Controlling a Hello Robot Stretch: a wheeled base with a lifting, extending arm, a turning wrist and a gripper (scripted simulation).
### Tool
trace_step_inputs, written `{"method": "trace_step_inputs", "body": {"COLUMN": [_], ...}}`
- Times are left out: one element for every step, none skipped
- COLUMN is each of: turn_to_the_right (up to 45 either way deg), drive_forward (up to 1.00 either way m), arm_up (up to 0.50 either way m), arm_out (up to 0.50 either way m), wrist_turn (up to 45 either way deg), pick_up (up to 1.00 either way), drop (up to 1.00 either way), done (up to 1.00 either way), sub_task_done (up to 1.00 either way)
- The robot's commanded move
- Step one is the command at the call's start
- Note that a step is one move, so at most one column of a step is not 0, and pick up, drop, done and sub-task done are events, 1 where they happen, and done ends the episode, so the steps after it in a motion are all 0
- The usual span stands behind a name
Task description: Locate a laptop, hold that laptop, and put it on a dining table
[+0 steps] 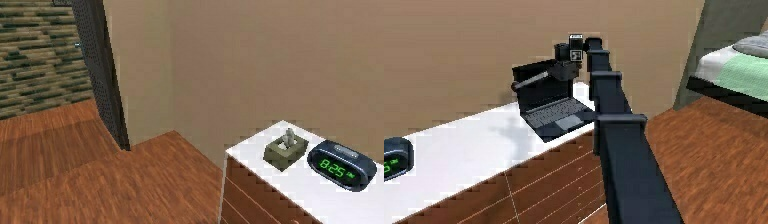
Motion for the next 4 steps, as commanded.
{"method": "trace_step_inputs", "body": {"turn_to_the_right": [0.0, 0.0, 0.0, 0.0], "drive_forward": [0.00, 0.00, 0.00, 0.00], "arm_up": [0.00, -0.28, 0.00, 0.10], "arm_out": [0.00, 0.00, 0.00, 0.00], "wrist_turn": [12.0, 0.0, 0.0, 0.0], "pick_up": [0.00, 0.00, 1.00, 0.00], "drop": [0.00, 0.00, 0.00, 0.00], "done": [0.00, 0.00, 0.00, 0.00], "sub_task_done": [0.00, 0.00, 0.00, 0.00]}}
